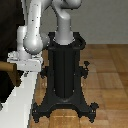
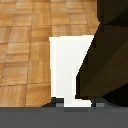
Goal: Open the door by pressing down and pulling on the handle.
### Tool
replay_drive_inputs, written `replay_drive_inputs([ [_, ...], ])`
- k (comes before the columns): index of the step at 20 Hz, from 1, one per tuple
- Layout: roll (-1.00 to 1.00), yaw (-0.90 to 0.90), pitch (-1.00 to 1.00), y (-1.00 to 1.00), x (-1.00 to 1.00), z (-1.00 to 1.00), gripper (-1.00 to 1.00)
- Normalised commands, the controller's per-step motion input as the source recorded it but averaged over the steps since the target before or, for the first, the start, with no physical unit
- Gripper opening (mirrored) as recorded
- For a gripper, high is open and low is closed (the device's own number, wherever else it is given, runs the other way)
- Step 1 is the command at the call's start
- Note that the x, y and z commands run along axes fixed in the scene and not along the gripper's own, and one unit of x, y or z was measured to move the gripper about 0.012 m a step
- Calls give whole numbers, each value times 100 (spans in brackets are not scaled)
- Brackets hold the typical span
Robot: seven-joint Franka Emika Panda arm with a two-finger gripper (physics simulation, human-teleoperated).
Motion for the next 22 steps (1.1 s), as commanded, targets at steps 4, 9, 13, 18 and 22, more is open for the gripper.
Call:
replay_drive_inputs([
  [4,0,0,0,25,0,0,-100],
  [9,0,0,0,100,0,0,-100],
  [13,0,0,0,100,0,0,-100],
  [18,0,0,0,100,0,0,-100],
  [22,0,0,0,25,0,0,-100],
])
